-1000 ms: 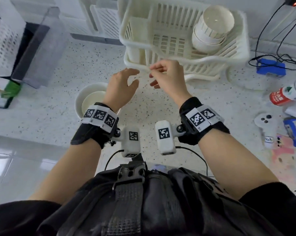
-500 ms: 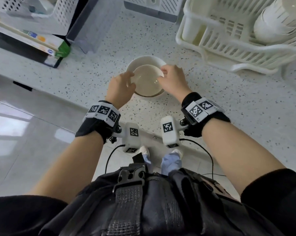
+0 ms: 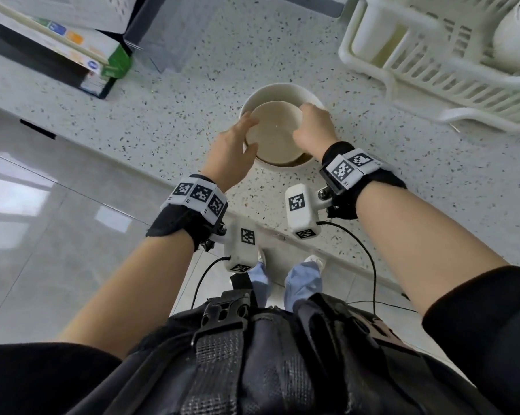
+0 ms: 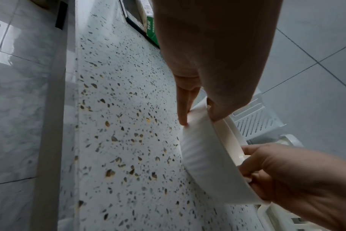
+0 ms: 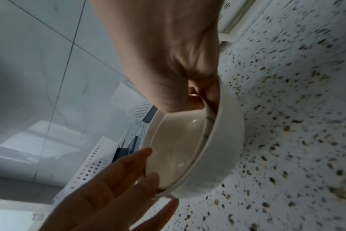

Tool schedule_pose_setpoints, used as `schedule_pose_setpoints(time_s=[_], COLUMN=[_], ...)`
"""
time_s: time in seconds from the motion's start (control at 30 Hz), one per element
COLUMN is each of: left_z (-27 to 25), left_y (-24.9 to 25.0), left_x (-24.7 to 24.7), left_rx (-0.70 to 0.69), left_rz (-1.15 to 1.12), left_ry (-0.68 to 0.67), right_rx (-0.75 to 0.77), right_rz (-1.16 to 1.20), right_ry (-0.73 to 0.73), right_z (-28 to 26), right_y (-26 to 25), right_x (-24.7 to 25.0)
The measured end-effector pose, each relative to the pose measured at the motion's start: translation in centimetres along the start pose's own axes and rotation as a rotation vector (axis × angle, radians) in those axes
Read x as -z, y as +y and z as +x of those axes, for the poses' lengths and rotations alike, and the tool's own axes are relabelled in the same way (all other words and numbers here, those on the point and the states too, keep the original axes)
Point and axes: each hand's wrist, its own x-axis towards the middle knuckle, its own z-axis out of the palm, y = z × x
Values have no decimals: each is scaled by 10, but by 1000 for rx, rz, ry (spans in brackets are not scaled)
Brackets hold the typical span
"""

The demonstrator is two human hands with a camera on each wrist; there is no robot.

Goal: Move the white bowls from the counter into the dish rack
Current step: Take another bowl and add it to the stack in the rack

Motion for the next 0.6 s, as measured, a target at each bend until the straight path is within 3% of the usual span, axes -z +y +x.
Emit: schedule_pose_setpoints(time_s=[0.27, 0.4, 0.6], left_z=[0, 0, 10], left_y=[10, 33, 89], left_x=[6, 19, 20], left_rx=[-21, -136, -278], left_rz=[-89, -198, -332], left_ry=[73, 150, 171], right_rx=[47, 26, 60], right_rz=[276, 574, 746], right_ry=[109, 129, 296], right_z=[-17, -38, -51], right_y=[7, 9, 39], right_x=[24, 52, 90])
